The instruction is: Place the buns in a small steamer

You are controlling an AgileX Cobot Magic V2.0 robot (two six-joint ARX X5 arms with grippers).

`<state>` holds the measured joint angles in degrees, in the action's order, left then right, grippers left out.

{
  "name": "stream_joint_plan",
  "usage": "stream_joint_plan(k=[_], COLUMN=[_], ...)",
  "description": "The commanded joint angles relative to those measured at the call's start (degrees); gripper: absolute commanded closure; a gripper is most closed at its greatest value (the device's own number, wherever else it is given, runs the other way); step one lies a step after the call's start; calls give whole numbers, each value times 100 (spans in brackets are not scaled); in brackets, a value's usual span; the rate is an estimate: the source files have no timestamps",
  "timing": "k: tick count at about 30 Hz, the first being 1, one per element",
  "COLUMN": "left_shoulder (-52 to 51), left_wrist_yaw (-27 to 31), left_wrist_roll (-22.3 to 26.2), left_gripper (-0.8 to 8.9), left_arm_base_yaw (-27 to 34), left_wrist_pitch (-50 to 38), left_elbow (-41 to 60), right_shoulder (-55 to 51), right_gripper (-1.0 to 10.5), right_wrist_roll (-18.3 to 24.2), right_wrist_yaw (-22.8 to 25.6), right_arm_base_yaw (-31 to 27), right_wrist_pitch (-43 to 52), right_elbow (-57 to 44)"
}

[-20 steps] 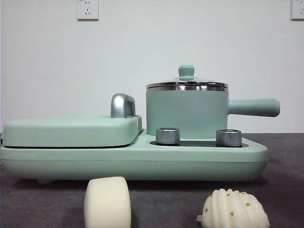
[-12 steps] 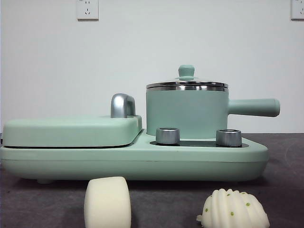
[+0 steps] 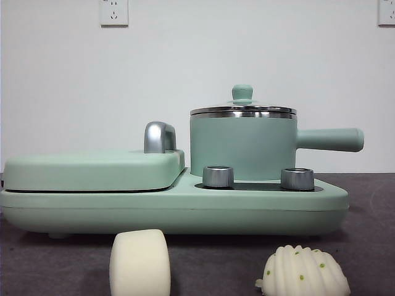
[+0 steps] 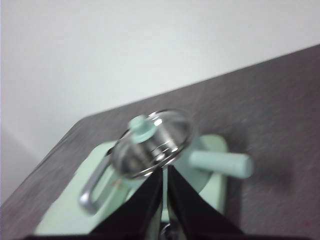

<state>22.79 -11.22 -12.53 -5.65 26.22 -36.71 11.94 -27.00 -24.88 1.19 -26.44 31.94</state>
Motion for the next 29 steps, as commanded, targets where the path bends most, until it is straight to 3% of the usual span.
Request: stream_joint_plan(k=[1,7,11,23,25,29], left_shoulder=[398,1287,1746,2044,2044,2044], left_wrist_yaw=[-426,-1589,-1978,-2050,-2050,-2050], left_wrist_roll=[166,656,901,935,931,931], left_gripper=[797,797,797,783,769,648], left_arm_base_yaw=[-13,-20,-85,-162,-162,-162], left_wrist_pitch=[212,743,1014,332,249,236], left_elbow=[-461,-1169,-1515,-1711,-1711,-1711], right_shoulder=[376,1182,1635,1832,1832,1832], right_gripper=[935,935,935,932,871,612], right_wrist_roll=[520,1486,1902,2000,2002,2000], right_wrist_yaw=[-455,-1248,-1510,-1709,-1707,-1707], right_arm_base_yaw=[20,20,20,20,20,20], right_wrist_pitch=[-299,-1021,-1451,-1303,-1303,-1303], right_elbow=[560,1519,1963,2072,2072,2072])
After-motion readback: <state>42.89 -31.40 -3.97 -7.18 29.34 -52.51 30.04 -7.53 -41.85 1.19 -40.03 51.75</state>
